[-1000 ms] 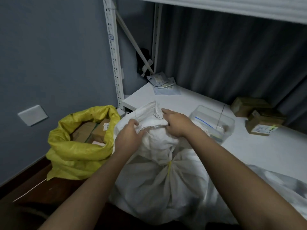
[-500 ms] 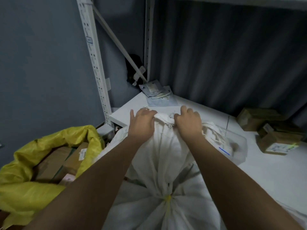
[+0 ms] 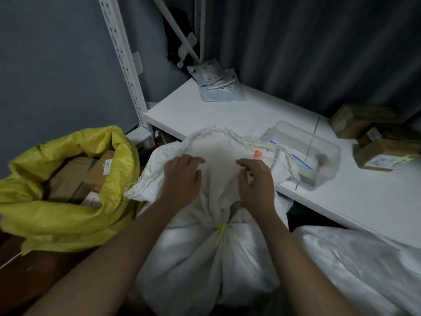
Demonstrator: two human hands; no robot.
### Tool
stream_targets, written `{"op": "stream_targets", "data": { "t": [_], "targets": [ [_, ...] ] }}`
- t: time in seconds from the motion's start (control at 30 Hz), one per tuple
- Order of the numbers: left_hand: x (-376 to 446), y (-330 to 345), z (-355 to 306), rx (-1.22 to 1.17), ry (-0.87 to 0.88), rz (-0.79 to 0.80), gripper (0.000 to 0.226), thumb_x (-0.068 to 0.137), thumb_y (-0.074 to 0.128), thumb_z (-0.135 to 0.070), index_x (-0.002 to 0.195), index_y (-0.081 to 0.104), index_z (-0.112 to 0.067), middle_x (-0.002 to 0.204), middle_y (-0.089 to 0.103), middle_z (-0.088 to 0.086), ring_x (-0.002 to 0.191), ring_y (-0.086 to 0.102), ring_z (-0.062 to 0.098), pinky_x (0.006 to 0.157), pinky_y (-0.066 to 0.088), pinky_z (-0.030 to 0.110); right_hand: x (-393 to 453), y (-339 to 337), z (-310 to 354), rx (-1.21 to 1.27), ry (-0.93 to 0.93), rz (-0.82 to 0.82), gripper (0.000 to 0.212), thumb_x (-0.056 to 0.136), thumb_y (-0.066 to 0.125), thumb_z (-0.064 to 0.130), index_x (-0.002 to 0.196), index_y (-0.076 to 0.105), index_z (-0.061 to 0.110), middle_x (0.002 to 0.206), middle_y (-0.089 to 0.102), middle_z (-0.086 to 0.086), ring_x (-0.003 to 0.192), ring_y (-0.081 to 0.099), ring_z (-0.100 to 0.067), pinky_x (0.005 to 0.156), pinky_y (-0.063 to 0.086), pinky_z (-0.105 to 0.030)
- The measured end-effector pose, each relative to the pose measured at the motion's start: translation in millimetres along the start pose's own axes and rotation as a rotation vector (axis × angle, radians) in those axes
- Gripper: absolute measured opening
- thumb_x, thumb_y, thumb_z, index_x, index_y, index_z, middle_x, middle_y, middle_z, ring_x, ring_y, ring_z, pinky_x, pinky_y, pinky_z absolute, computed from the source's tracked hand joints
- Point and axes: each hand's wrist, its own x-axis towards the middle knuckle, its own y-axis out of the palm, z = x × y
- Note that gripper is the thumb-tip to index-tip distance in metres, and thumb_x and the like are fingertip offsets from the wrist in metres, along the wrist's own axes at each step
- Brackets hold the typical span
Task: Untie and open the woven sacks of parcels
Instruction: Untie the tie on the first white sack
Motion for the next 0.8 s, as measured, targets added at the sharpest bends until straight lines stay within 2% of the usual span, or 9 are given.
{"op": "stream_targets", "data": {
  "t": [0.07, 0.13, 0.3, 0.37, 0.47, 0.53, 0.63, 0.7, 0.8],
  "targets": [
    [-34, 1, -6, -0.147, -0.025, -0.062, 0.034, 0.084, 0.039, -0.025, 0.106, 0.064, -0.014, 0.098, 0.061, 0.009, 0.09, 0.058, 0.03, 0.081, 0.045, 0.043, -34, -8, 11, 0.082, 0.084, -0.055, 0.025, 0.077, 0.05, 0.003, 0.091, 0.069, 0.012, 0.088, 0.061, 0.003, 0.077, 0.058, -0.02, 0.071, 0.047, -0.026],
    [-64, 6, -15, -0.294, -0.083, -0.03, 0.029, 0.087, 0.04, -0.022, 0.102, 0.062, -0.011, 0.095, 0.057, 0.009, 0.085, 0.055, 0.027, 0.077, 0.046, 0.04, -68, -10, 10, 0.121, 0.139, -0.038, 0.021, 0.078, 0.049, 0.006, 0.086, 0.068, 0.012, 0.085, 0.059, 0.006, 0.076, 0.058, -0.017, 0.067, 0.047, -0.024],
    [-120, 19, -34, -0.515, -0.26, 0.118, 0.014, 0.093, 0.05, -0.003, 0.101, 0.06, -0.007, 0.1, 0.056, 0.008, 0.089, 0.056, 0.019, 0.083, 0.047, 0.03, -131, -13, 1, 0.124, 0.122, 0.356, 0.034, 0.081, 0.051, 0.01, 0.112, 0.065, 0.006, 0.105, 0.061, -0.001, 0.1, 0.053, -0.006, 0.089, 0.037, -0.015],
    [-133, 18, -43, -0.55, -0.274, 0.162, 0.015, 0.093, 0.051, -0.003, 0.104, 0.061, -0.007, 0.104, 0.06, 0.008, 0.095, 0.057, 0.02, 0.089, 0.046, 0.029, -135, -10, -1, 0.027, 0.122, 0.424, 0.035, 0.083, 0.056, 0.015, 0.115, 0.065, 0.004, 0.11, 0.064, -0.01, 0.103, 0.055, -0.015, 0.089, 0.032, -0.013],
    [-146, 8, -57, -0.538, -0.282, 0.211, 0.024, 0.094, 0.048, -0.004, 0.113, 0.061, -0.01, 0.112, 0.06, 0.004, 0.105, 0.057, 0.018, 0.09, 0.038, 0.016, -130, -1, -1, -0.01, 0.168, 0.349, 0.019, 0.087, 0.062, 0.013, 0.101, 0.07, 0.003, 0.099, 0.068, -0.014, 0.093, 0.062, -0.026, 0.081, 0.034, -0.014],
    [-149, 2, -62, -0.448, -0.29, 0.21, 0.027, 0.095, 0.046, -0.007, 0.118, 0.06, -0.012, 0.117, 0.06, 0.003, 0.108, 0.055, 0.016, 0.089, 0.035, 0.013, -126, 1, 2, 0.012, 0.266, 0.283, 0.009, 0.09, 0.062, 0.01, 0.086, 0.068, 0.006, 0.086, 0.067, -0.011, 0.082, 0.06, -0.023, 0.076, 0.04, -0.022],
    [-153, -8, -69, -0.361, -0.301, 0.205, 0.03, 0.095, 0.045, -0.011, 0.122, 0.056, -0.014, 0.116, 0.061, 0.003, 0.107, 0.056, 0.018, 0.093, 0.042, 0.025, -127, 1, 5, 0.053, 0.434, 0.184, 0.02, 0.089, 0.062, 0.013, 0.072, 0.052, 0.013, 0.072, 0.058, -0.003, 0.069, 0.052, -0.017, 0.064, 0.034, -0.026],
    [-157, -12, -74, -0.349, -0.318, 0.218, 0.031, 0.093, 0.044, -0.012, 0.123, 0.053, -0.015, 0.11, 0.063, 0.004, 0.103, 0.058, 0.02, 0.09, 0.046, 0.036, -127, 1, 5, 0.089, 0.523, 0.135, 0.02, 0.086, 0.065, 0.015, 0.072, 0.051, 0.013, 0.074, 0.061, -0.006, 0.07, 0.054, -0.019, 0.063, 0.033, -0.025],
    [-169, -16, -81, -0.319, -0.287, 0.244, 0.03, 0.094, 0.042, -0.018, 0.121, 0.052, -0.018, 0.107, 0.063, 0.005, 0.101, 0.058, 0.022, 0.087, 0.047, 0.04, -124, 3, 3, 0.058, 0.577, 0.147, 0.02, 0.086, 0.065, 0.018, 0.071, 0.052, 0.011, 0.078, 0.063, -0.011, 0.077, 0.057, -0.026, 0.066, 0.034, -0.028]
  ]
}}
